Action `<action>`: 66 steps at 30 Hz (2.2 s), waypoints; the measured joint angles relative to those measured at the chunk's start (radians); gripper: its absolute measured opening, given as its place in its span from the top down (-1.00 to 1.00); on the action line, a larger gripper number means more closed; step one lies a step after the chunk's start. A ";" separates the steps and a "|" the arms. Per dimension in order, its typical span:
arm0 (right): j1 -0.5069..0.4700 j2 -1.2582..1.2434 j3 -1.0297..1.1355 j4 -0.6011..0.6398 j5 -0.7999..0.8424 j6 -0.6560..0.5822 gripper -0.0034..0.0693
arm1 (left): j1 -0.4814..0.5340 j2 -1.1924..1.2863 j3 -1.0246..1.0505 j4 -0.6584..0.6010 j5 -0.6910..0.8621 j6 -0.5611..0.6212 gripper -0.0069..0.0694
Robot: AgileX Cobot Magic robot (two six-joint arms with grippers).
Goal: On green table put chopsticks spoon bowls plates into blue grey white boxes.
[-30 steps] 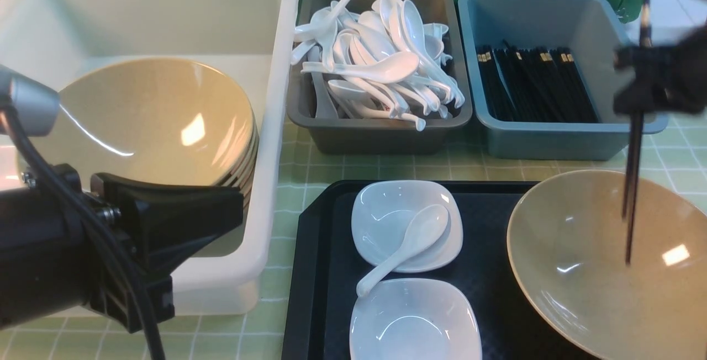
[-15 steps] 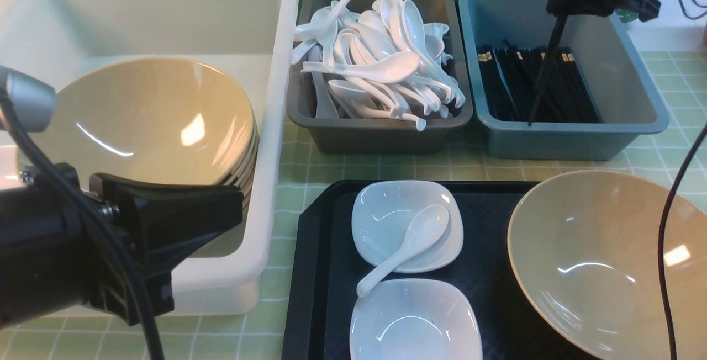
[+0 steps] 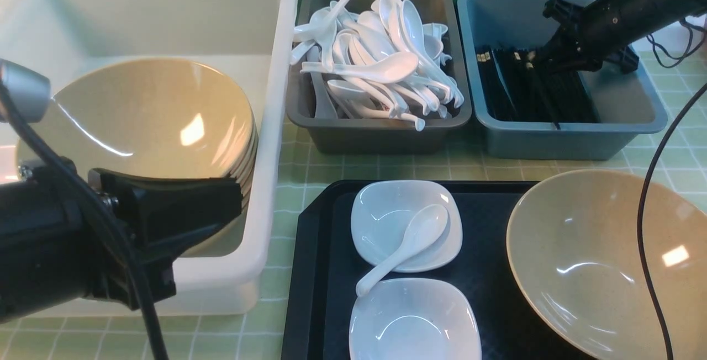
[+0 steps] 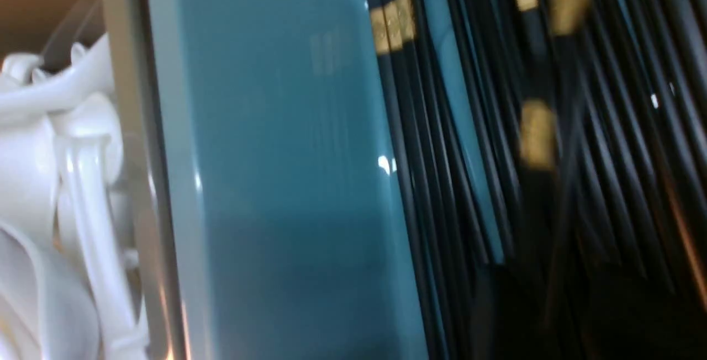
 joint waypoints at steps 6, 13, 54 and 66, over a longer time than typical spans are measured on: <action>0.000 -0.114 0.000 -0.158 0.067 -0.003 -0.24 | 0.000 0.067 0.000 0.050 -0.003 -0.096 0.81; 0.026 -0.355 0.000 -0.314 0.223 -0.012 -0.35 | 0.000 0.167 -0.113 0.155 0.046 -0.154 0.55; 0.487 -1.593 1.186 -0.323 0.120 -0.168 -0.35 | -0.384 1.238 -0.811 0.676 0.542 -0.298 -0.39; 0.487 -1.593 1.186 -0.323 0.120 -0.181 -0.35 | -0.384 1.282 -0.819 0.699 0.542 -0.338 0.39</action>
